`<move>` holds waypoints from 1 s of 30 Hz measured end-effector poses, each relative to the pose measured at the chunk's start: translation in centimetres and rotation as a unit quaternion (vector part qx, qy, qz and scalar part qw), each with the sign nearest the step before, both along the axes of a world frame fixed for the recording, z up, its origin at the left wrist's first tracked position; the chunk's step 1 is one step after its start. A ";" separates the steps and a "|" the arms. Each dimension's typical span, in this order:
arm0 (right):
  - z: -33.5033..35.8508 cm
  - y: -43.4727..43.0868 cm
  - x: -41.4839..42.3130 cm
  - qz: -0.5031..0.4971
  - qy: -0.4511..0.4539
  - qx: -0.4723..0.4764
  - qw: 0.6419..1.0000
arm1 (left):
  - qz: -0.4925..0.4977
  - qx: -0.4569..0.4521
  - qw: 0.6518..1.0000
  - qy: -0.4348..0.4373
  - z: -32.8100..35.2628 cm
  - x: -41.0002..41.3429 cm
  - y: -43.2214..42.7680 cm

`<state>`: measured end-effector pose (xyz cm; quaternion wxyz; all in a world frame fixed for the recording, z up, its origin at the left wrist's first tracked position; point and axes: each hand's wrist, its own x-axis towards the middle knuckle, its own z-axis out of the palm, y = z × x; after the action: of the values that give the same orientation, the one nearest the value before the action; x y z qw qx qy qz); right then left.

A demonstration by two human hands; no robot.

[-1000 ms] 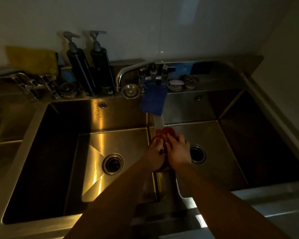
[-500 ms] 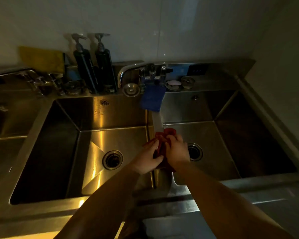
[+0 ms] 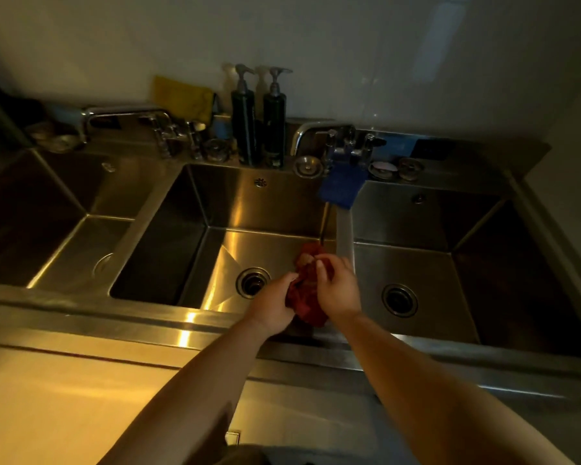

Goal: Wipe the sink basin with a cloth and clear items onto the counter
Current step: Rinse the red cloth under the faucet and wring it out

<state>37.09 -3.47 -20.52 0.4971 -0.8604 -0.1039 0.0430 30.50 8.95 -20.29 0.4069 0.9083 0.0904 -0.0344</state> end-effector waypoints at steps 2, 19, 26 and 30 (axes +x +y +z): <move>0.1 0.7 -0.5 0.003 0.010 0.003 1.000 | 0.007 0.033 0.999 -0.015 0.7 -0.7 1.1; 2.9 15.8 -8.4 0.152 0.145 0.060 0.976 | 0.150 0.113 0.975 -0.122 5.0 -8.6 16.5; 4.1 23.8 -11.9 0.138 0.066 0.046 0.987 | 0.095 0.065 0.986 -0.124 6.7 -12.4 24.9; 5.1 28.3 -13.9 0.131 0.051 0.058 0.988 | 0.109 -0.028 0.986 -0.121 7.2 -14.2 28.9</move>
<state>23.23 24.84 -15.37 0.5405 -0.8059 -0.1925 0.1461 16.31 37.81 -13.14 0.4414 0.8787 0.1381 0.1181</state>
